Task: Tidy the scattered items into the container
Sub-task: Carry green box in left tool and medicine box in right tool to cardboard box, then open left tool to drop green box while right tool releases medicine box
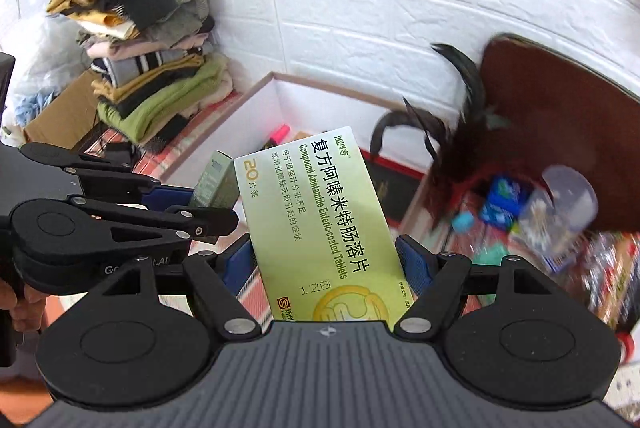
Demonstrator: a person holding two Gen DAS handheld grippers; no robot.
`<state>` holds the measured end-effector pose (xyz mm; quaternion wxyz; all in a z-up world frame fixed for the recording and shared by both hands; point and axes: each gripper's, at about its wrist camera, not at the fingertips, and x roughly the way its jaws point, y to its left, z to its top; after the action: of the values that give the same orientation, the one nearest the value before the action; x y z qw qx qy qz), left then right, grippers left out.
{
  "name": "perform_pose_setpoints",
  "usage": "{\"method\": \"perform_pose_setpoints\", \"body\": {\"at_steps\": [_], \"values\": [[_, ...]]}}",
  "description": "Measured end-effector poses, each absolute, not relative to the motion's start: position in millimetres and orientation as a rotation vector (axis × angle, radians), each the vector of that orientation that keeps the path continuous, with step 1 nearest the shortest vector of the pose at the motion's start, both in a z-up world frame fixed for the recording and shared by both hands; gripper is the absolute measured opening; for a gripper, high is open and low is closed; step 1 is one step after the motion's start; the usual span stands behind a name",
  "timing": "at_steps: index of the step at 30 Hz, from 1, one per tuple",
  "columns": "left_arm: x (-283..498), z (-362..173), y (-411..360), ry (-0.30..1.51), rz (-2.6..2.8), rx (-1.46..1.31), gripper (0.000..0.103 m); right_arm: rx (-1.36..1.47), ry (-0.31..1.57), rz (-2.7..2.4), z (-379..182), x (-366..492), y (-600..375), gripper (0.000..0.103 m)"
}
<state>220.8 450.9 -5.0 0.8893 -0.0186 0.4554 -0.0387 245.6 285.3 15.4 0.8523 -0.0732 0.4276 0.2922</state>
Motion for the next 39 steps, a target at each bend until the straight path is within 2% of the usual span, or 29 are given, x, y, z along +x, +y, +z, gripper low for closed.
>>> {"method": "perform_pose_setpoints", "body": {"at_steps": [13,25,27,28,33,36,39], "values": [[327.3,-79.4,539.3,1.038,0.000,-0.043,0.020,-0.134,0.972,0.493,-56.0,342.0,380.2,0.079],[397.1,-133.9,564.5,1.070,-0.013,-0.058,0.022,-0.133,1.025,0.362,-109.5,407.2,415.0,0.079],[403.3,-136.4,564.9,1.071,-0.013,-0.045,0.028,-0.138,1.028,0.353,-112.4,412.3,417.4,0.079],[405.6,-136.5,564.9,1.070,-0.014,-0.039,0.038,-0.139,1.028,0.349,-113.6,414.3,418.4,0.079],[411.2,-134.4,569.7,1.062,-0.014,-0.058,0.043,-0.136,1.038,0.340,-116.4,425.8,421.2,0.080],[411.3,-134.0,570.3,1.062,-0.042,-0.085,0.054,-0.153,1.054,0.328,-118.6,431.9,417.3,0.081],[411.4,-134.0,566.6,1.070,-0.065,-0.090,0.064,-0.177,1.051,0.298,-118.7,432.2,408.2,0.092]]}}
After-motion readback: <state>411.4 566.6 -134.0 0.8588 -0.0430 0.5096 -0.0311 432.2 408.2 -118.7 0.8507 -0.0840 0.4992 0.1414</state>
